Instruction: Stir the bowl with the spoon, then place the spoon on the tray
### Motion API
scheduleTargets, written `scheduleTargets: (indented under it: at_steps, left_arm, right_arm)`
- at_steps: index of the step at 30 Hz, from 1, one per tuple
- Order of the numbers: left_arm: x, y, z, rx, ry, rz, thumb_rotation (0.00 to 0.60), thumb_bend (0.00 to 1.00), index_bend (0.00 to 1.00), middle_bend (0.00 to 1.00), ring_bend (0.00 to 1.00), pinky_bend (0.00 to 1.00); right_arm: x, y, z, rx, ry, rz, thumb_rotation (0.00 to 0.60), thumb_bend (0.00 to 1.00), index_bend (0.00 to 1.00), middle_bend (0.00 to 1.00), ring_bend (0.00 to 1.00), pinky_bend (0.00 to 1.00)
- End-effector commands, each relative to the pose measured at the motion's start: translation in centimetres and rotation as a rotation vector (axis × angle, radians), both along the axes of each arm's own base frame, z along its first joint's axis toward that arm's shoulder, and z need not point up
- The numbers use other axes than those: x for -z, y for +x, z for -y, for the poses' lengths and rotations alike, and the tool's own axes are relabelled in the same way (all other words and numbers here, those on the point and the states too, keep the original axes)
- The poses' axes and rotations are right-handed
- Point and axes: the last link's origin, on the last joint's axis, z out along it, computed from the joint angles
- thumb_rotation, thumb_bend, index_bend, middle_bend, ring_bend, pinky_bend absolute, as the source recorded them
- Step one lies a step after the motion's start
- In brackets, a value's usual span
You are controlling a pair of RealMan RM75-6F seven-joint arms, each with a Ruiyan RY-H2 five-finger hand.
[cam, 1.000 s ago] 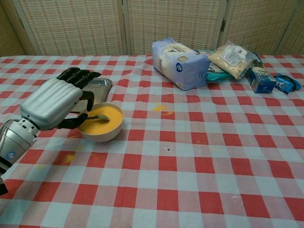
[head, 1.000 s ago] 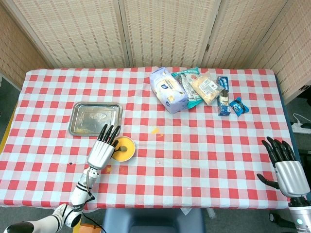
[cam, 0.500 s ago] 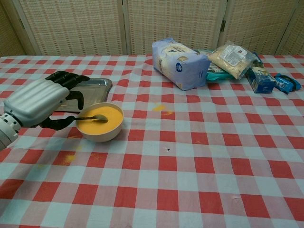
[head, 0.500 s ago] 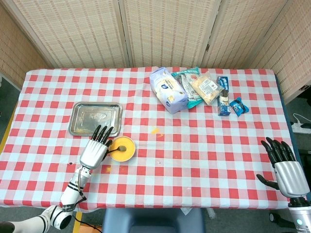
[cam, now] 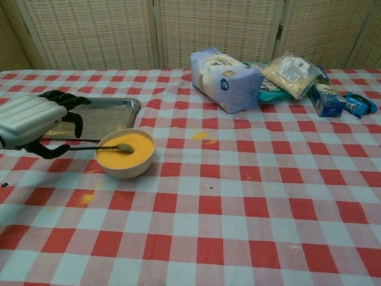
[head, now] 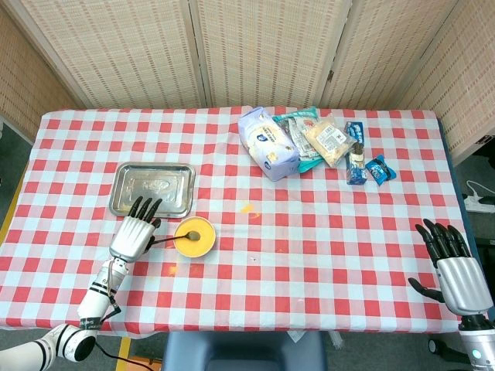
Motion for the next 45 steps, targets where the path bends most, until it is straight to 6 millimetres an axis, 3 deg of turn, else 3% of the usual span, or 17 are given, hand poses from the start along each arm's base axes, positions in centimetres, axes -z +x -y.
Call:
scheduleTargets:
  at_steps: [1, 5, 13, 17, 22, 28, 32, 37, 45]
  left_arm:
    - [-0.4, -0.2, -0.4, -0.027, -0.001, 0.003, 0.6, 0.41, 0.43, 0.01, 0.0, 0.03]
    - [-0.7, -1.0, -0.3, -0.083, -0.032, 0.013, 0.6, 0.41, 0.41, 0.01, 0.0, 0.03]
    - [-1.7, -2.7, 0.1, -0.159, -0.025, 0.056, 0.6, 0.4, 0.29, 0.0, 0.0, 0.03]
    - [-2.8, -4.1, 1.8, -0.198, 0.018, 0.16, 0.6, 0.4, 0.25, 0.0, 0.0, 0.03]
    - [-3.5, -4.4, 4.7, -0.154, 0.114, 0.342, 0.6, 0.4, 0.33, 0.02, 0.0, 0.03]
    - [-2.7, -4.5, 6.5, -0.136, 0.118, 0.448, 0.6, 0.41, 0.39, 0.02, 0.0, 0.03]
    - [-1.8, -3.7, 6.4, -0.131, 0.192, 0.531, 0.6, 0.41, 0.42, 0.04, 0.0, 0.04]
    - [0.0, -2.8, 6.4, -0.107, 0.239, 0.528, 0.6, 0.41, 0.42, 0.04, 0.0, 0.05]
    - [1.3, -1.9, 6.2, -0.099, 0.239, 0.51, 0.6, 0.4, 0.41, 0.04, 0.0, 0.05]
  right_arm:
    - [0.0, 0.0, 0.0, 0.001, -0.001, 0.001, 0.6, 0.06, 0.0, 0.0, 0.0, 0.0]
    - [-0.2, 0.0, -0.1, 0.001, -0.006, 0.001, 0.6, 0.06, 0.0, 0.0, 0.0, 0.0]
    - [-0.1, 0.1, -0.2, -0.004, -0.001, 0.002, 0.6, 0.06, 0.0, 0.0, 0.0, 0.0]
    - [-0.2, 0.1, -0.3, -0.005, -0.002, 0.004, 0.6, 0.06, 0.0, 0.0, 0.0, 0.0]
    - [-0.1, 0.1, -0.3, -0.005, 0.004, 0.004, 0.6, 0.06, 0.0, 0.0, 0.0, 0.0]
    - [0.2, 0.2, -0.3, -0.01, 0.013, 0.003, 0.6, 0.06, 0.0, 0.0, 0.0, 0.0]
    - [0.5, 0.3, -0.2, -0.011, 0.023, -0.001, 0.6, 0.06, 0.0, 0.0, 0.0, 0.0]
    - [0.5, 0.3, -0.2, -0.01, 0.025, -0.002, 0.6, 0.06, 0.0, 0.0, 0.0, 0.0]
    - [0.6, 0.2, 0.0, -0.007, 0.027, -0.002, 0.6, 0.06, 0.0, 0.0, 0.0, 0.0]
